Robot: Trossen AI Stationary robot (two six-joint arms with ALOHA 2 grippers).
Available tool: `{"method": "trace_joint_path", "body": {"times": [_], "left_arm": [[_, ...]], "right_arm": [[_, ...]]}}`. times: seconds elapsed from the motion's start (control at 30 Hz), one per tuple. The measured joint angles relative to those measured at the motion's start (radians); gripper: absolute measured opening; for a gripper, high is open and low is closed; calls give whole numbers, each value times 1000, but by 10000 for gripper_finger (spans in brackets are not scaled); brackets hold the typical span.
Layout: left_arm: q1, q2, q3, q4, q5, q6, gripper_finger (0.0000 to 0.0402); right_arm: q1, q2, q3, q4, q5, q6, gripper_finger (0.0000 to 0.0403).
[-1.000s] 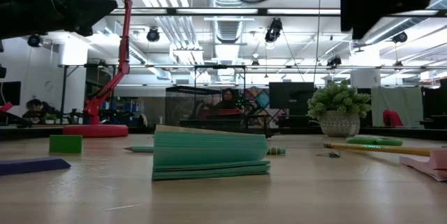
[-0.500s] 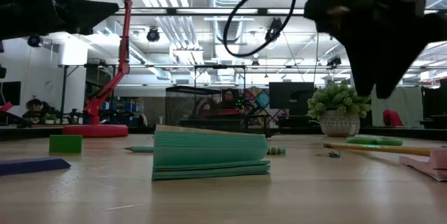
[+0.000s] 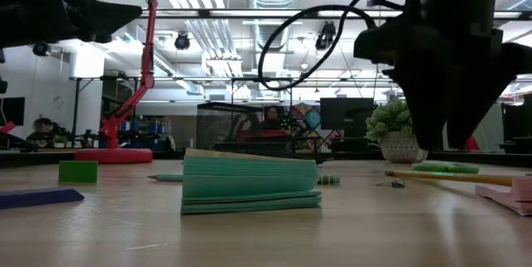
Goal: Pick and place office supplies into organizer
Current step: Put the yellow pencil into the black desk organizer
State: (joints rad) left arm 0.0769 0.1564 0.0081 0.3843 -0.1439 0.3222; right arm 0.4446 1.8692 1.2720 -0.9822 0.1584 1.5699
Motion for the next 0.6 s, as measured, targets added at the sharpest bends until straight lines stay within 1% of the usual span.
{"method": "trace_joint_path", "body": {"times": [0.37, 0.6], "left_arm": [[0, 19, 0, -4, 0, 0, 0], [0, 18, 0, -3, 0, 0, 0]], "right_arm": [[0, 62, 0, 13, -2, -34, 191], [0, 96, 0, 24, -33, -66, 192]]}}
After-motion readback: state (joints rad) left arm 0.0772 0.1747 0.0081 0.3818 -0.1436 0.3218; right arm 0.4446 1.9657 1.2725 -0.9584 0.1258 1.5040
